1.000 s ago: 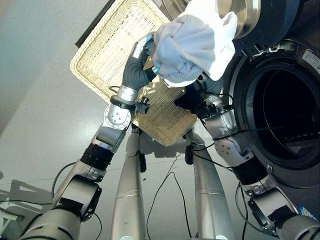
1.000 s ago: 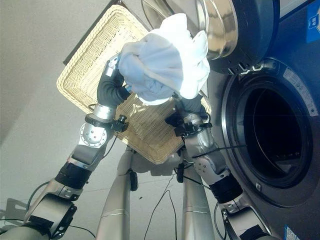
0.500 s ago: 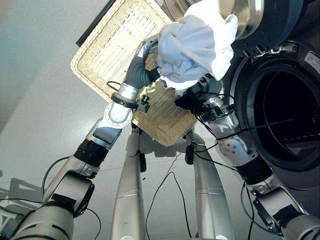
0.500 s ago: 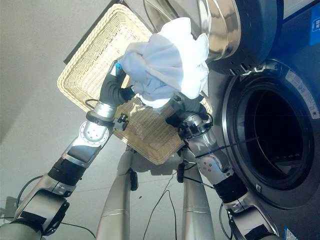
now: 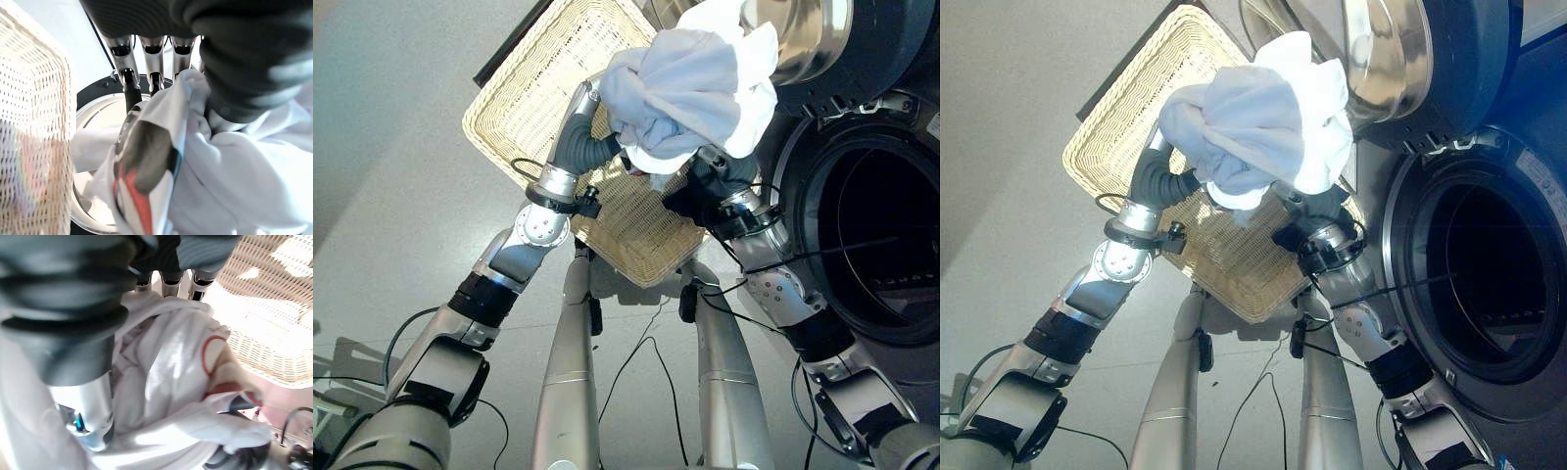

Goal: Put the clothes into the washing machine.

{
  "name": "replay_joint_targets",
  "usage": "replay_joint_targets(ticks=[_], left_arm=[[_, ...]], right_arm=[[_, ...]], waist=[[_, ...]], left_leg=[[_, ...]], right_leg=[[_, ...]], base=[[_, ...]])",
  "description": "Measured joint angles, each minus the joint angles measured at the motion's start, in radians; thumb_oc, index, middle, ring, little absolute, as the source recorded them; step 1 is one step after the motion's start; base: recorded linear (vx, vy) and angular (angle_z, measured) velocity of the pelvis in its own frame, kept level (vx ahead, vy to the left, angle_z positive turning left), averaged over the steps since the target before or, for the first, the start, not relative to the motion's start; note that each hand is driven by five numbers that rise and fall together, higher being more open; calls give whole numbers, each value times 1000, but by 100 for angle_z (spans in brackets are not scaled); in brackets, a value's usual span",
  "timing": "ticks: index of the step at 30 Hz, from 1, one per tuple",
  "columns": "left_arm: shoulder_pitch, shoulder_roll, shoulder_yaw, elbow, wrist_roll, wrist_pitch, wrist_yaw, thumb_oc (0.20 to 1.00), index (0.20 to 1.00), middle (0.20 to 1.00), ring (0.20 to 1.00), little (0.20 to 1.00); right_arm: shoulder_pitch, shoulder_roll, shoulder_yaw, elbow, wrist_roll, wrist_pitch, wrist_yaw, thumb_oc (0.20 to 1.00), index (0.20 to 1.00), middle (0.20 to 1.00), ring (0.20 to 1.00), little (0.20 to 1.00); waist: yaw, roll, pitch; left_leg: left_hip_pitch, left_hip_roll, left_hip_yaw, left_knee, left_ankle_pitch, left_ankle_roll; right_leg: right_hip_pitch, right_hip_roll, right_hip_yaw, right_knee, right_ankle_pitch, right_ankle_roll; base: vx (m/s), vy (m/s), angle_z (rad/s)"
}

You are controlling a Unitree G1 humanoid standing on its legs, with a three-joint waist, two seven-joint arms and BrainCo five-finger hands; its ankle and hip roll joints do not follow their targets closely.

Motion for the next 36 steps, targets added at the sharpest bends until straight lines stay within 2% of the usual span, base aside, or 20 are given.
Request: replay_joint_targets(ticks=[15,18,21,22,23,24,25,31,36], left_arm=[[-2,0,6,-3,42,22,-12,200,200,200,200,200],[-5,9,21,-27,126,23,-14,200,200,200,200,200],[-46,53,0,-27,277,32,-12,200,200,200,200,200],[-63,68,-10,-27,329,32,-13,200,200,200,200,200],[-76,78,-15,-27,365,34,-13,200,200,200,200,200],[-82,81,-19,-27,382,37,-13,200,200,200,200,200],[-90,85,-27,-28,398,42,-13,200,200,200,200,200],[-113,110,-78,-58,487,55,-11,200,200,200,200,200],[-135,125,-110,-69,549,95,7,200,200,200,200,200]], right_arm=[[0,18,-15,-3,9,-12,9,1000,1000,1000,1000,1000],[1,17,-19,-24,10,-11,16,1000,1000,1000,1000,1000],[1,6,-18,-26,33,-10,22,1000,1000,1000,1000,1000],[2,0,-18,-26,46,-10,22,849,849,849,849,849],[2,-3,-18,-26,51,-10,22,507,507,507,507,507],[3,-4,-18,-26,57,-10,22,445,445,445,445,445],[5,-6,-18,-26,71,-10,22,200,200,200,200,200],[40,-12,-27,-26,129,-17,21,200,200,200,200,200],[50,-11,-32,-19,158,-30,20,200,200,200,200,200]], waist=[[-1,0,0],[-1,0,0],[-2,0,0],[-2,0,0],[-3,0,0],[-3,0,0],[-3,0,0],[-4,0,0],[-3,0,0]], left_leg=[[-6,0,-1,-3,-1,-1],[-18,0,0,-2,-1,-1],[-19,0,0,-1,-1,0],[-19,0,0,0,-1,0],[-19,0,0,1,-1,0],[-19,0,0,1,-1,0],[-19,0,0,3,-1,0],[-18,1,1,6,0,0],[-18,1,3,7,0,0]], right_leg=[[-7,0,0,-2,-2,2],[-21,0,0,0,-2,2],[-21,0,1,1,1,-3],[-21,0,1,2,1,-3],[-21,0,1,3,1,-3],[-21,0,1,3,1,-3],[-21,0,1,5,1,-3],[-21,0,3,6,2,-4],[-21,0,3,6,4,-7]], base=[[0,0,0],[0,0,0],[0,0,0],[0,0,0],[0,0,0],[0,0,0],[0,0,0],[0,0,0],[0,0,0]])
